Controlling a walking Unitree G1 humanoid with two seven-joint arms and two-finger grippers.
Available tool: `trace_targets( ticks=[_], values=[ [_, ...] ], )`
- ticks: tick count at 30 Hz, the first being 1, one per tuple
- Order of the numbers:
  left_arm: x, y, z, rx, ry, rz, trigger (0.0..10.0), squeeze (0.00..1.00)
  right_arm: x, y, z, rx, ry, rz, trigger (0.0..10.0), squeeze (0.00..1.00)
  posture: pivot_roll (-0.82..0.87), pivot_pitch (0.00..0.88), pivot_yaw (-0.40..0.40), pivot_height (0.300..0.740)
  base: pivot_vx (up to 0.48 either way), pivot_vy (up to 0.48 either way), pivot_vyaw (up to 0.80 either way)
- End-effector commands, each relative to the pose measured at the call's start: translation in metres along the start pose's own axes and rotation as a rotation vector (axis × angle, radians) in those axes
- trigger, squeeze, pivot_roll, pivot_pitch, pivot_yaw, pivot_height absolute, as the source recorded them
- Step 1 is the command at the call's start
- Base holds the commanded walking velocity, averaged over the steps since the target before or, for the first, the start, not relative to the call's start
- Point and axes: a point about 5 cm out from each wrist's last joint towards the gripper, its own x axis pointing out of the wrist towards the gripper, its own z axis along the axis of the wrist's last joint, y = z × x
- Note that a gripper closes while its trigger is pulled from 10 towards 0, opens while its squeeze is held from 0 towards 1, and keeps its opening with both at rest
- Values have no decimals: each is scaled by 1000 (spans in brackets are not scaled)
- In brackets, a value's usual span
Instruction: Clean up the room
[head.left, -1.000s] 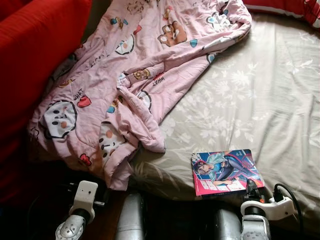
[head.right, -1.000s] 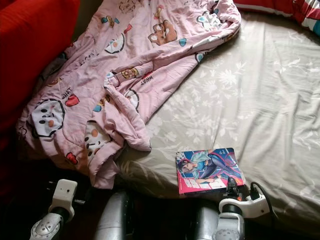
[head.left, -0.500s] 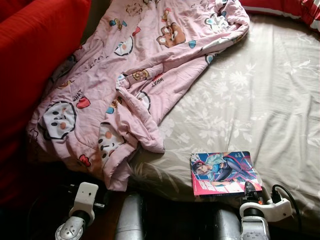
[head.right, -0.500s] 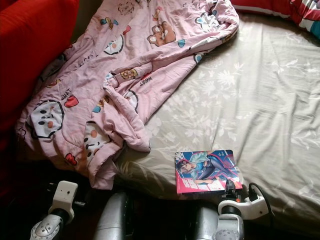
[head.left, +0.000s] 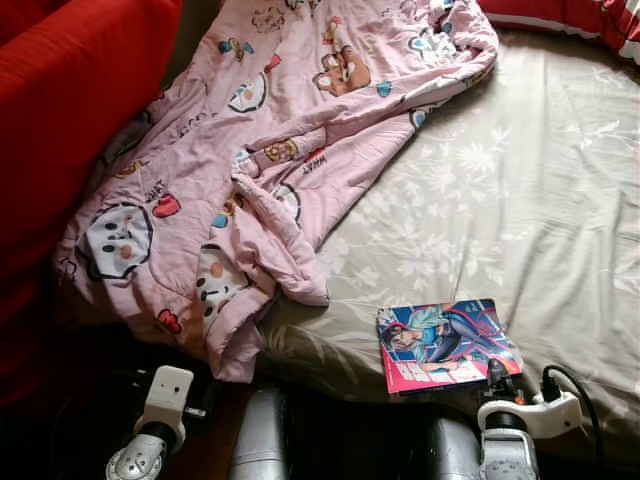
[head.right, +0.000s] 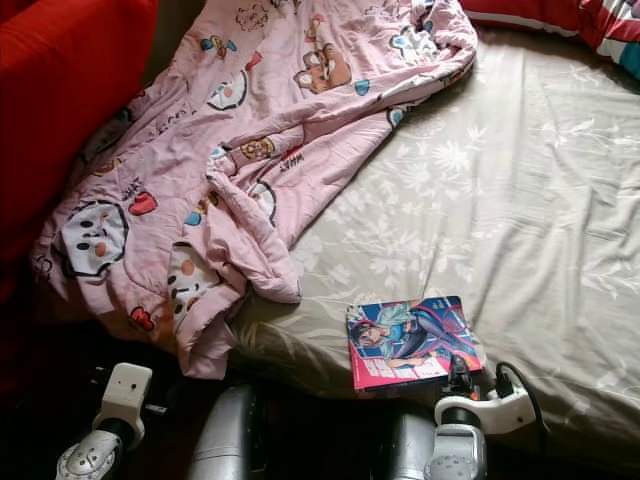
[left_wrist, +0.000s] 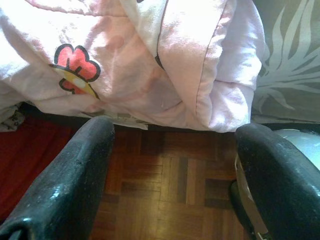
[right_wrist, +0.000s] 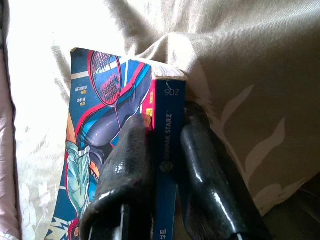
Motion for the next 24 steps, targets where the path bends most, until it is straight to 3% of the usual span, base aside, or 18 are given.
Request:
trace_targets(
  ticks=[1, 10, 11, 12, 14, 16, 21, 22, 23, 24],
  values=[
    [-7, 4, -10, 12, 42, 2, 10000, 0, -6, -5, -7, 9, 20, -20, 0, 0, 74, 224, 95, 608, 0, 0, 0],
    [-8, 4, -12, 16, 47, -1, 10000, 0, -7, -8, -6, 21, 6, -33, 0, 0, 74, 230, 96, 608, 0, 0, 0],
    [-8, 4, -12, 16, 47, -2, 10000, 0, -8, -9, -6, 20, 9, -38, 3490, 0, 74, 230, 96, 608, 0, 0, 0],
    [-8, 5, -12, 16, 47, -2, 10000, 0, -8, -11, -7, 12, 16, -45, 9725, 0, 78, 233, 98, 608, 0, 0, 0],
    [-8, 5, -12, 16, 47, -3, 10000, 0, -9, -11, -8, 12, 17, -45, 10000, 59, 79, 235, 98, 608, 0, 0, 0],
    [-8, 5, -12, 16, 49, -4, 10000, 0, -9, -10, -9, 18, 18, -40, 10000, 0, 77, 237, 99, 608, 0, 0, 0],
    [-9, 4, -14, 17, 54, -7, 10000, 0, -9, -9, -8, 18, 17, -39, 10000, 0, 77, 237, 99, 608, 0, 0, 0],
    [-9, 4, -14, 17, 54, -6, 10000, 0, -9, -9, -8, 23, 15, -38, 10000, 627, 78, 239, 99, 608, 0, 0, 0],
    [-9, 4, -14, 18, 54, -6, 10000, 0, -9, -9, -8, 23, 15, -39, 10000, 627, 78, 239, 99, 608, 0, 0, 0],
    [-9, 4, -13, 18, 53, -6, 10000, 0, -9, -9, -8, 22, 15, -38, 10000, 1000, 79, 241, 98, 608, 0, 0, 0]
  ],
)
